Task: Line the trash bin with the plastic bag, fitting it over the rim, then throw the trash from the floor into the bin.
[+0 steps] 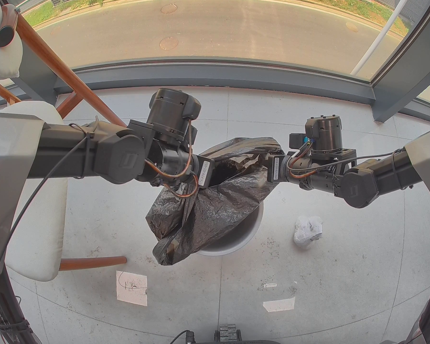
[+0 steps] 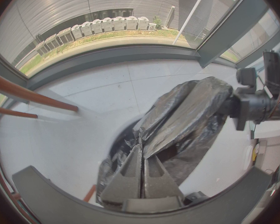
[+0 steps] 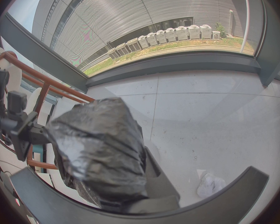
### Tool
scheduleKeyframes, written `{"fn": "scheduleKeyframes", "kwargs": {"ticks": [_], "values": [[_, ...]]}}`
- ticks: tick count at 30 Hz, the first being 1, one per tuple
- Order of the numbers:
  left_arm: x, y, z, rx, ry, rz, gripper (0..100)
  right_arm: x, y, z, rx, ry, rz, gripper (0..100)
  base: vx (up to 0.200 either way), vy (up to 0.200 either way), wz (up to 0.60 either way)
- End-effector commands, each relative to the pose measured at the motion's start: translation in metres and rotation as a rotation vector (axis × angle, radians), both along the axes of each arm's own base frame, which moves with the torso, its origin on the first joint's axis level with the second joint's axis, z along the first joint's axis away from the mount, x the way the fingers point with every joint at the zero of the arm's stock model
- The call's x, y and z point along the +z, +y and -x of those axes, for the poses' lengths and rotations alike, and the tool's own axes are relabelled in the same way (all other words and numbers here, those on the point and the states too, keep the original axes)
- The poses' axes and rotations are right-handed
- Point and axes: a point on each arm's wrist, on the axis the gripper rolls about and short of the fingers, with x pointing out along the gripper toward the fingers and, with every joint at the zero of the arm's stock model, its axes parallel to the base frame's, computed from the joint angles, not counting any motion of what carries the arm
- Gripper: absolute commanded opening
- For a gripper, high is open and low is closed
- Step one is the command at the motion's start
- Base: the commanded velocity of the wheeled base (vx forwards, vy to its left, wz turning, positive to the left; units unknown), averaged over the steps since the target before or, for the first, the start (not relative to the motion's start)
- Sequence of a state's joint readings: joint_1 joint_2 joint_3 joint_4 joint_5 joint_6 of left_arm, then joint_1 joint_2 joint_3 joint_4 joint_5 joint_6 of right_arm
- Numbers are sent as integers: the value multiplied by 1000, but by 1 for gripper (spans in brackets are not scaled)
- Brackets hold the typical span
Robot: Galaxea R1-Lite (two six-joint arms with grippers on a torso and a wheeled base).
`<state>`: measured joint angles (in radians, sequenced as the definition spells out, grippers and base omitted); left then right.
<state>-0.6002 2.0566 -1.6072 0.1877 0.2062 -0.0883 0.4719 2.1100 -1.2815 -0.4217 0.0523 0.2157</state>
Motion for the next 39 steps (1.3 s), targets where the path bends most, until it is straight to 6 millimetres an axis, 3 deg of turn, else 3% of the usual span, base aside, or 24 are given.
{"fn": "scheduleKeyframes", "kwargs": {"ticks": [1, 6, 9, 15, 18, 24, 27, 33, 34, 38, 39], "values": [[14, -7, 9, -22, -9, 7, 0, -8, -21, -2, 13, 22, 22, 0, 0, 0, 0], [23, -8, 24, -33, 96, -45, 0, -13, -42, -6, 20, 38, 29, 0, 0, 0, 0], [25, -26, 43, -59, 154, -45, 0, -14, -44, -7, 27, 37, 32, 0, 0, 0, 0], [13, -44, 60, -107, 210, -85, 0, -37, -49, 3, 72, 84, 103, 0, 0, 0, 0], [0, -50, 53, -104, 222, -101, 0, -42, -47, 0, 77, 47, 104, 0, 0, 0, 0], [0, -47, 42, -55, 185, -97, 0, -63, -40, -27, 97, -127, 125, 0, 0, 0, 0], [-10, -50, 37, -38, 188, -113, 0, -69, -39, -30, 100, -152, 131, 0, 0, 0, 0], [-7, -36, 19, 10, 153, -85, 0, -51, -33, -41, 96, -225, 105, 0, 0, 0, 0], [-2, -30, 11, 34, 126, -62, 0, -40, -29, -46, 98, -269, 89, 0, 0, 0, 0], [10, -16, -2, 78, 89, -29, 0, -23, -26, -53, 92, -320, 70, 0, 0, 0, 0], [12, -13, -4, 87, 84, -23, 0, -21, -27, -54, 90, -326, 69, 100, 0, 0, 0]]}}
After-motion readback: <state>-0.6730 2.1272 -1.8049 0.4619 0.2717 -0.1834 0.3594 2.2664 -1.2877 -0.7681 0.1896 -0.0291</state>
